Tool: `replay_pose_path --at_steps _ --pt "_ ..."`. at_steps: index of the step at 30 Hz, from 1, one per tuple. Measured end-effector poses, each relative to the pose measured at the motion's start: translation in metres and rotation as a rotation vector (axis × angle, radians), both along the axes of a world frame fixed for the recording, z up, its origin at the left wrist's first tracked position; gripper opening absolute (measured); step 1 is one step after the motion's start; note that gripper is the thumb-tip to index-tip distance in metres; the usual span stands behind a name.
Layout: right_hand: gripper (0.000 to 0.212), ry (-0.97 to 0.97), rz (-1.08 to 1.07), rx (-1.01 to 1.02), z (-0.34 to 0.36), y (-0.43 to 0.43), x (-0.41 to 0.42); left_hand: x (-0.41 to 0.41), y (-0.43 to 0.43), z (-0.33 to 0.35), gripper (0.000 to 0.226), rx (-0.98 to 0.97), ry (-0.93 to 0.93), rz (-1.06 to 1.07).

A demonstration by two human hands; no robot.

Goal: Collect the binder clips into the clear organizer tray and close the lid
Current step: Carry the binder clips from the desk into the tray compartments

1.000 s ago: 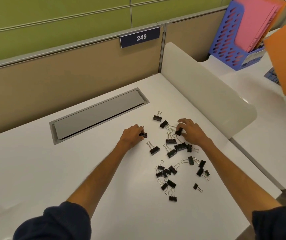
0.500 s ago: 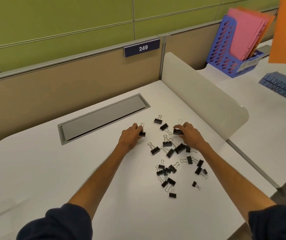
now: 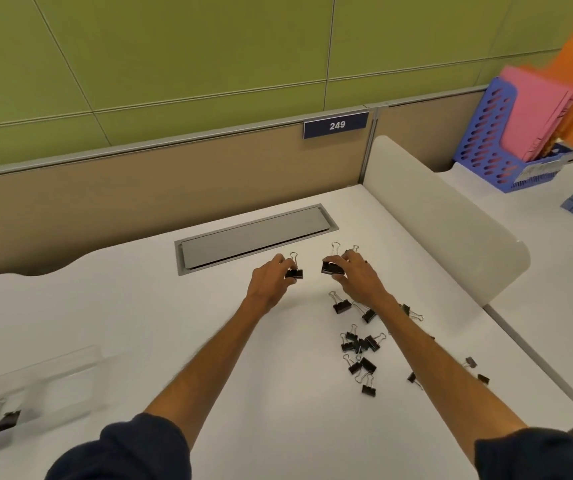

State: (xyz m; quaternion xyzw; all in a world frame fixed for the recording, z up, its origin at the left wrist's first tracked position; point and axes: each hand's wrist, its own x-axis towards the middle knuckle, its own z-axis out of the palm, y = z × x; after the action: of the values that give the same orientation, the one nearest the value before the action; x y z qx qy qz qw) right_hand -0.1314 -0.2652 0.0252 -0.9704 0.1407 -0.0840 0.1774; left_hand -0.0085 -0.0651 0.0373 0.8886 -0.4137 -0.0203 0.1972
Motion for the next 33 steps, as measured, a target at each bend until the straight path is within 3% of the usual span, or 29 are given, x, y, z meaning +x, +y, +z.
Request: replay_pose_path --at_steps 8,14,19,22,26,33 --pt "0.041 0.053 -0.052 0.054 -0.019 0.019 -0.028 -0.028 0.03 -0.043 0.025 0.236 0.095 -0.051" --pt "0.04 0.07 -0.152 0.057 -0.036 -0.001 -0.069 -0.045 0.022 -0.065 0.028 0.296 0.117 -0.106" --pt "0.04 0.064 -0.291 0.076 -0.043 -0.032 -0.102 -0.047 0.001 -0.06 0.04 0.214 0.016 -0.094" --pt "0.039 0.053 -0.371 0.083 -0.044 -0.051 -0.12 -0.057 -0.023 -0.055 0.036 0.135 -0.009 -0.116" --pt "0.039 0.065 -0.438 0.07 -0.047 -0.069 -0.143 -0.086 -0.071 -0.053 0.031 0.093 -0.01 -0.203" --pt "0.038 0.053 -0.502 0.113 -0.051 -0.083 -0.169 -0.142 -0.142 -0.053 0.043 0.075 0.092 -0.255"
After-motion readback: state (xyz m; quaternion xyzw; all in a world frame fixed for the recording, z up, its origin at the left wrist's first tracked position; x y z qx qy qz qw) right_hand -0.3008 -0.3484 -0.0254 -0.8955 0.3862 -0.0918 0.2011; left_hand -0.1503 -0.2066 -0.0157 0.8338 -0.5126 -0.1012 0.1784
